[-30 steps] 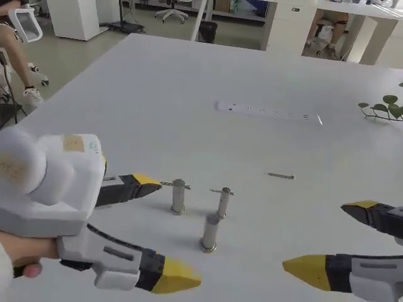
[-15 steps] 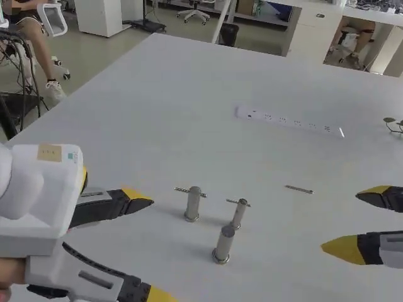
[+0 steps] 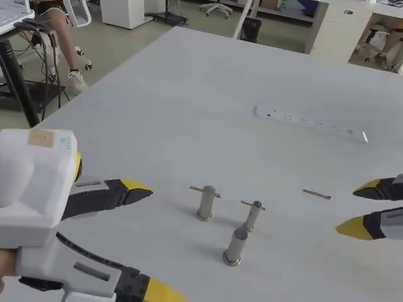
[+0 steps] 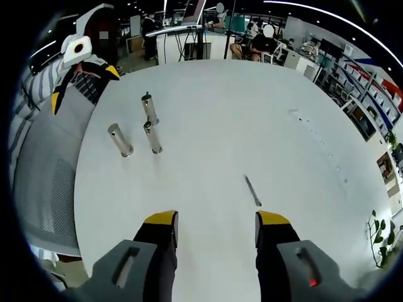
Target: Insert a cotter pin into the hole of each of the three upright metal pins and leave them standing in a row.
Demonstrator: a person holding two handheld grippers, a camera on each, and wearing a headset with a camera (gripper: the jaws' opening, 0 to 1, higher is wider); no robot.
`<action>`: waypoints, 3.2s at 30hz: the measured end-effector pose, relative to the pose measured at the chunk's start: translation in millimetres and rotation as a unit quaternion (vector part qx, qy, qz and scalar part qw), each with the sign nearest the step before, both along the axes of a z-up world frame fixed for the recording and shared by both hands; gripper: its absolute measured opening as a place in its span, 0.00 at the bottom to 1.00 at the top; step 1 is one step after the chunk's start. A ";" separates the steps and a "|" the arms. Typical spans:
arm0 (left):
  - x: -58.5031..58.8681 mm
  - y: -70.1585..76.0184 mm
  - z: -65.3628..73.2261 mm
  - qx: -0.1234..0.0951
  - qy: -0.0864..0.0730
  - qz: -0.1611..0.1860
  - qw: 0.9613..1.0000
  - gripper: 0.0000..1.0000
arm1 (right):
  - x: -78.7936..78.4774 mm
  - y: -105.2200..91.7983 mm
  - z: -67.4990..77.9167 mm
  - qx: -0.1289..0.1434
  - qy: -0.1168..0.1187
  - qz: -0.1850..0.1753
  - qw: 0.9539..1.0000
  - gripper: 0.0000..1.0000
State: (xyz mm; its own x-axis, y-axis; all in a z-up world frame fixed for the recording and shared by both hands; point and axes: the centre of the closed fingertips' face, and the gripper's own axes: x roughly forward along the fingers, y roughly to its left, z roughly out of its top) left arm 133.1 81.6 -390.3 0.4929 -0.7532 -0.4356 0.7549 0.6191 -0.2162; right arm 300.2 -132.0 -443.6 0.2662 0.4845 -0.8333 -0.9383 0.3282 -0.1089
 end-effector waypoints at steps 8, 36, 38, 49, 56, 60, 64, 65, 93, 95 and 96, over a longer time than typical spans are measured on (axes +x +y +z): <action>-3.3 4.2 -8.4 0.011 0.012 0.011 1.000 0.99 | 23.9 2.8 -9.2 -0.040 0.006 0.042 0.998 0.33; 5.4 -3.6 -19.3 0.016 0.018 0.034 0.999 0.97 | 65.8 -0.8 -44.7 -0.127 0.051 0.097 0.986 0.05; 5.1 -3.9 -19.4 0.014 0.019 0.035 0.999 0.97 | 66.7 -1.1 -46.6 -0.132 0.051 0.099 0.985 0.02; 1.7 -5.8 -21.0 0.013 0.022 0.042 0.999 0.95 | 64.1 -0.6 -52.1 -0.154 0.058 0.113 0.980 0.00; -0.2 -11.2 -20.3 0.011 0.021 0.045 0.999 0.95 | 63.4 -0.3 -52.0 -0.152 0.070 0.098 0.981 0.00; -1.1 -10.8 -20.6 0.010 0.020 0.046 0.999 0.95 | 63.5 0.1 -52.2 -0.152 0.076 0.085 0.982 0.00; -1.2 -7.3 -20.9 0.008 0.019 0.053 0.998 0.95 | 62.3 0.4 -52.4 -0.159 0.069 0.079 0.982 0.00; -1.5 -6.8 -20.9 0.007 0.018 0.053 0.998 0.95 | 62.0 0.3 -52.4 -0.160 0.065 0.082 0.982 0.00; 10.1 -10.4 -12.4 -0.030 0.006 0.067 0.997 0.89 | 50.6 11.9 -4.0 -0.128 -0.003 0.080 0.989 0.00; 10.4 -12.9 -9.9 -0.031 0.004 0.064 0.997 0.89 | 45.0 15.5 5.1 -0.119 -0.015 0.087 0.989 0.00; 10.5 -13.6 -9.2 -0.032 0.004 0.063 0.998 0.89 | 42.1 17.2 8.5 -0.114 -0.019 0.088 0.989 0.00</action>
